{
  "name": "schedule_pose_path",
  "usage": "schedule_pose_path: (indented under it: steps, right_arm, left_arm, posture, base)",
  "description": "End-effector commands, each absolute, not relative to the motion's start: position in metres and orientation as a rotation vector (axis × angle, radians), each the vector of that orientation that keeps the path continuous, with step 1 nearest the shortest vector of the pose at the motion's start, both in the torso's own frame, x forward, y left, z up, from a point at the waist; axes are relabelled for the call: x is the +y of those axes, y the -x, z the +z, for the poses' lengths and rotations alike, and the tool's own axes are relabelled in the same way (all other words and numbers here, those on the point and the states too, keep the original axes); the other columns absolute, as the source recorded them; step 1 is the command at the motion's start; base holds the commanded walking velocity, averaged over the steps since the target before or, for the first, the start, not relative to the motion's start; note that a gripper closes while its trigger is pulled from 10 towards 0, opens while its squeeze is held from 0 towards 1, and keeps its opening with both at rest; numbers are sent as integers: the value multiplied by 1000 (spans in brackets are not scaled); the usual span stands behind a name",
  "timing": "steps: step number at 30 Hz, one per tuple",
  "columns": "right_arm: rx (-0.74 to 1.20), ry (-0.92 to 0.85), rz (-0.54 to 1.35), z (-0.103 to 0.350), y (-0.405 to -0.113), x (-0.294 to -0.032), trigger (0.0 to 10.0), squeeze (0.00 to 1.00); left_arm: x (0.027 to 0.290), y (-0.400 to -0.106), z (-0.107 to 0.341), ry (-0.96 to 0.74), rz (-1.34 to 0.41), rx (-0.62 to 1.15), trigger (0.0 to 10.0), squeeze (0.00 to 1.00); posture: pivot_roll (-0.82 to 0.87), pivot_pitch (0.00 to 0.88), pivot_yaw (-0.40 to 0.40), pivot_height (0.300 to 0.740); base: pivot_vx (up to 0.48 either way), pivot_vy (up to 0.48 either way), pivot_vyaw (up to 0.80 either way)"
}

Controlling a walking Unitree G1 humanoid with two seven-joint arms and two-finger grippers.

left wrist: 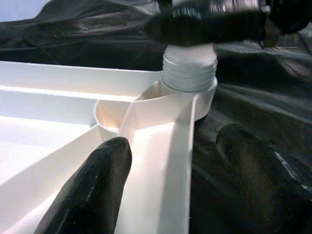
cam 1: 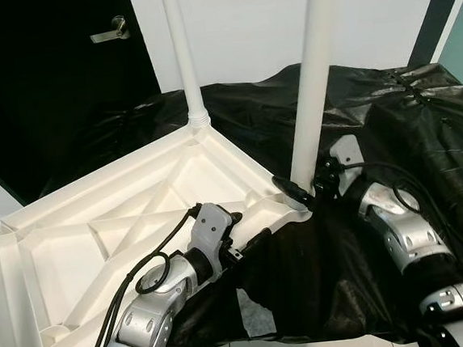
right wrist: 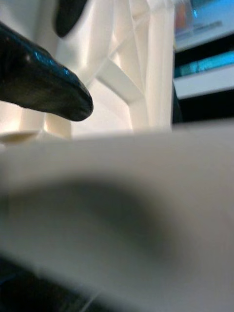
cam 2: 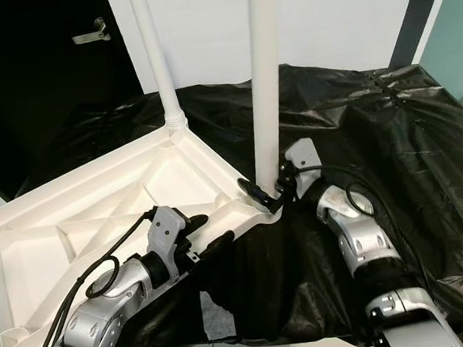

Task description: Building children table

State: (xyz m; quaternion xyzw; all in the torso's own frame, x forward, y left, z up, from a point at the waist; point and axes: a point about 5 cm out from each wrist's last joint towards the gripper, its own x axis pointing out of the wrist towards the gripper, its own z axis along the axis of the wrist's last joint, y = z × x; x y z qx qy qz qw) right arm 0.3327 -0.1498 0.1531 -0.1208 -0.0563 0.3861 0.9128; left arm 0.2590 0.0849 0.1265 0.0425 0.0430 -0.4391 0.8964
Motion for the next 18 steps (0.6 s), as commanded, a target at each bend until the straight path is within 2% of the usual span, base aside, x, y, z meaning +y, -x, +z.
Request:
schedule_pose_path:
  steps: [1, 3, 10, 12, 13, 14, 18]
  right_arm:
    - [-91, 261, 827, 147, -332, -149, 3020, 0]
    - [-75, 268, 830, 143, -332, -152, 0, 0]
    - [-35, 232, 815, 130, -324, -157, 0, 0]
    - [-43, 221, 794, 128, -322, -157, 6510, 0]
    - [-43, 221, 794, 128, -322, -157, 6510, 0]
    - [-52, 203, 772, 127, -321, -157, 10000, 0]
    - [-57, 161, 670, 122, -317, -155, 10000, 0]
  left_arm:
    - [82, -255, 130, -94, -1009, 82, 10000, 0]
    - [82, -253, 131, -91, -1011, 76, 10000, 0]
    - [84, -256, 129, -94, -985, 69, 10000, 0]
    - [83, -256, 129, -104, -982, 67, 10000, 0]
    - [83, -256, 129, -104, -982, 67, 10000, 0]
    - [83, -257, 129, -114, -981, 69, 10000, 0]
    - [84, -257, 127, -131, -979, 71, 10000, 0]
  posture:
    - [-15, 0, 27, 740]
    - [-11, 0, 22, 740]
    - [-11, 0, 18, 740]
    - [-14, 0, 17, 740]
    - [-14, 0, 17, 740]
    - [-16, 0, 18, 740]
    - [-18, 0, 21, 740]
  base:
    - [0, 0, 0]
    - [0, 0, 0]
    - [0, 0, 0]
    - [0, 0, 0]
    - [0, 0, 0]
    - [0, 0, 0]
    - [0, 0, 0]
